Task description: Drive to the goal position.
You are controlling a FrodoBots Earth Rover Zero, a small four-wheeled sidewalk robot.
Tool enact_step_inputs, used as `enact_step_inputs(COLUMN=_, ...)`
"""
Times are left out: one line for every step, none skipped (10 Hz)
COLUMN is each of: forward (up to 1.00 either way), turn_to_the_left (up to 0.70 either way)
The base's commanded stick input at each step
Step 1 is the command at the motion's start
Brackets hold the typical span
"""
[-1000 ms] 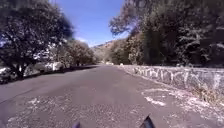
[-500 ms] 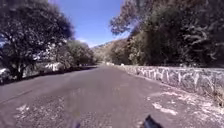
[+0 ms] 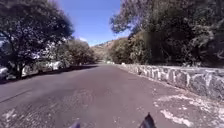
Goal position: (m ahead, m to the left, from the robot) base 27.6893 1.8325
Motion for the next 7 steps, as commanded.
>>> enact_step_inputs(forward=0.50, turn_to_the_left=0.00)
enact_step_inputs(forward=0.50, turn_to_the_left=0.00)
enact_step_inputs(forward=0.50, turn_to_the_left=0.00)
enact_step_inputs(forward=0.50, turn_to_the_left=0.00)
enact_step_inputs(forward=0.50, turn_to_the_left=0.00)
enact_step_inputs(forward=0.50, turn_to_the_left=0.00)
enact_step_inputs(forward=0.50, turn_to_the_left=0.00)
